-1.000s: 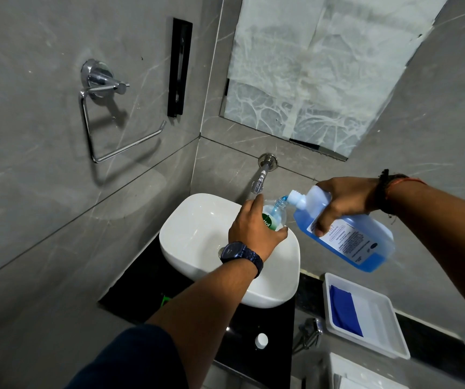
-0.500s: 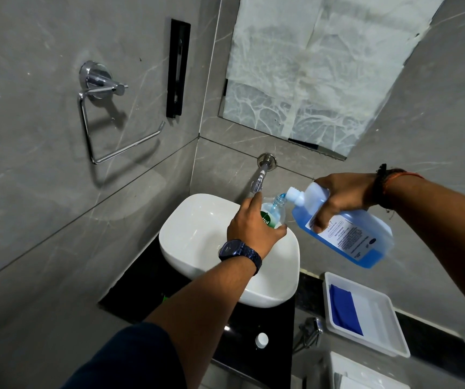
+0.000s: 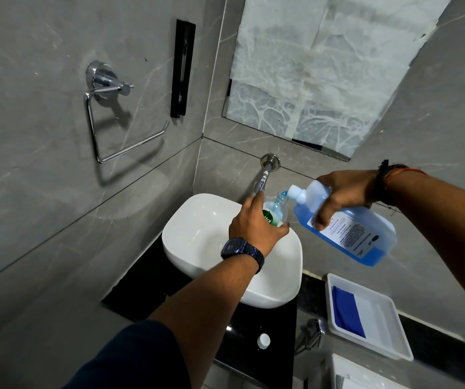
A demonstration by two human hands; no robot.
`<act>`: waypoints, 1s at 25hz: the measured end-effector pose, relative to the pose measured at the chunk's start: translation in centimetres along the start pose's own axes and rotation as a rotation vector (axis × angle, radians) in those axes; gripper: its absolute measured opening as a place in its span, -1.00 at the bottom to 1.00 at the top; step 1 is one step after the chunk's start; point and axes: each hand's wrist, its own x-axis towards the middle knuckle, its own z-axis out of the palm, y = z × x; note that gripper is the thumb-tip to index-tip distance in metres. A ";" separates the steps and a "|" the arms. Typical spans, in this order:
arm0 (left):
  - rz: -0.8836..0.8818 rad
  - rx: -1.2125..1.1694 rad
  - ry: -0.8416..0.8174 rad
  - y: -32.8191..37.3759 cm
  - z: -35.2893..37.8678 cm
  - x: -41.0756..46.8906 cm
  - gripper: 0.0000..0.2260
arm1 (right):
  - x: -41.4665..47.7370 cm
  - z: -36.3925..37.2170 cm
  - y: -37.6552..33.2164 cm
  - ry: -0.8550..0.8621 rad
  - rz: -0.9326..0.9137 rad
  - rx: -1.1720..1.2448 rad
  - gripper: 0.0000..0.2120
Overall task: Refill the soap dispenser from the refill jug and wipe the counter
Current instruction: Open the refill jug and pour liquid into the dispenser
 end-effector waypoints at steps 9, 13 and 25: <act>-0.004 -0.004 0.010 0.2 -0.1 0.3 -0.29 | 0.0 -0.4 -0.2 0.007 -0.007 -0.023 -0.40; 0.001 -0.001 0.016 0.2 -0.2 0.4 -0.29 | 0.0 -0.5 -0.2 0.012 -0.005 -0.014 -0.45; 0.010 -0.001 0.017 0.3 -0.4 0.5 -0.28 | -0.1 -0.7 -0.4 0.016 0.003 0.002 -0.44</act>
